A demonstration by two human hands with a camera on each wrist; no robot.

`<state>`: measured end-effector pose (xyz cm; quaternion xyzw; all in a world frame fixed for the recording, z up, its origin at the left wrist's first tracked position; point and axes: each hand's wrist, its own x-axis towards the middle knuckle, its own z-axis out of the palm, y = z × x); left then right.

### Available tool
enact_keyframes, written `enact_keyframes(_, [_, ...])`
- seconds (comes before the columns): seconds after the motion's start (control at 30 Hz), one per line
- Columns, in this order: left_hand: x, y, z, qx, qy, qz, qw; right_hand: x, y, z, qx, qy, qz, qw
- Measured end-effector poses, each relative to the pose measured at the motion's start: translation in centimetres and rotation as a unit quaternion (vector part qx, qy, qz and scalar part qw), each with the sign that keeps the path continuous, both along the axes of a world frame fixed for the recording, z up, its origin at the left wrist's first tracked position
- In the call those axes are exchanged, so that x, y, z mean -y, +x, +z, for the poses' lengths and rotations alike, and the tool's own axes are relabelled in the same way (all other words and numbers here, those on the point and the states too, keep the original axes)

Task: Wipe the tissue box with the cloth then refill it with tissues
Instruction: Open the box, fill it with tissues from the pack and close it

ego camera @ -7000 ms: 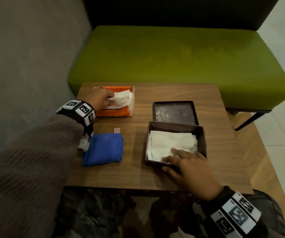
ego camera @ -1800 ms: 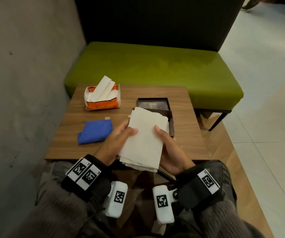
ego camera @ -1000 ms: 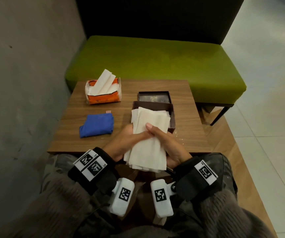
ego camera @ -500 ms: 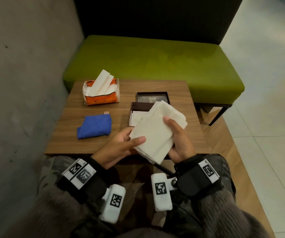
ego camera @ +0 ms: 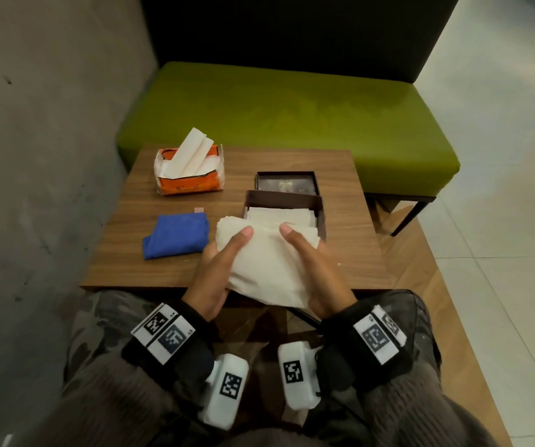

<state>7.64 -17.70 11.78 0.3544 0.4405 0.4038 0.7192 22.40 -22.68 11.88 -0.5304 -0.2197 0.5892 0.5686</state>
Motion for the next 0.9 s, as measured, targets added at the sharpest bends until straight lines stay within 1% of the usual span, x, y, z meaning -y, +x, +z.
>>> enact_keyframes(0.07, [-0.2,-0.3,0.0,-0.015,0.002,0.023,1.0,0.1,-0.4,0.1,-0.01,0.001,-0.001,1.0])
enact_keyframes(0.13, [-0.4,-0.5,0.0,-0.033,0.008,0.014,0.999,0.2,-0.3,0.2,-0.019,-0.001,0.01,1.0])
enact_keyframes(0.2, [-0.1,-0.3,-0.3,-0.048,0.014,0.002,0.999,0.1,-0.6,0.0,0.008,-0.015,0.018,1.0])
enact_keyframes(0.27, [-0.1,0.0,-0.1,-0.047,0.0,0.003,0.999,0.0,-0.9,-0.3,0.021,-0.024,0.007,0.999])
enact_keyframes(0.3, [-0.2,-0.1,0.0,-0.025,-0.019,0.0,1.0,-0.1,-0.9,-0.4,0.011,-0.016,-0.007,1.0])
enact_keyframes(0.33, [-0.4,-0.4,0.1,0.013,-0.043,-0.008,0.999,0.0,-0.7,-0.4,-0.009,-0.002,-0.026,1.0])
enact_keyframes(0.4, [-0.8,-1.1,0.0,0.097,-0.099,-0.017,0.99,0.0,-0.4,-0.3,-0.058,0.04,-0.061,0.996])
enact_keyframes(0.43, [-0.8,-1.3,-0.1,0.121,-0.122,-0.018,0.985,-0.1,-0.5,-0.3,-0.075,0.062,-0.076,0.992])
enact_keyframes(0.47, [-0.6,-1.2,-0.2,0.135,-0.135,-0.026,0.981,-0.2,-0.8,-0.3,-0.087,0.08,-0.089,0.989])
enact_keyframes(0.53, [-0.1,-0.8,-0.5,0.141,-0.127,-0.06,0.98,-0.4,-1.8,-0.4,-0.091,0.098,-0.098,0.986])
enact_keyframes(0.6, [0.1,-0.3,-0.5,0.111,-0.085,-0.076,0.987,-0.6,-2.5,-0.4,-0.041,0.093,-0.098,0.99])
enact_keyframes(0.67, [-0.3,-0.4,-0.2,0.076,-0.055,-0.061,0.994,-0.5,-2.5,-0.5,0.049,0.088,-0.1,0.99])
enact_keyframes(0.77, [-0.9,-0.9,0.4,0.033,-0.028,-0.067,0.997,-0.1,-1.2,-0.3,0.162,0.103,-0.09,0.977])
enact_keyframes(0.83, [-1.0,-1.0,0.4,0.006,-0.01,-0.07,0.997,-0.2,-0.5,-0.1,0.208,0.094,-0.059,0.972])
enact_keyframes(0.9, [-0.9,-0.9,0.5,-0.004,-0.007,-0.06,0.998,-0.6,-0.4,0.1,0.227,0.067,-0.023,0.971])
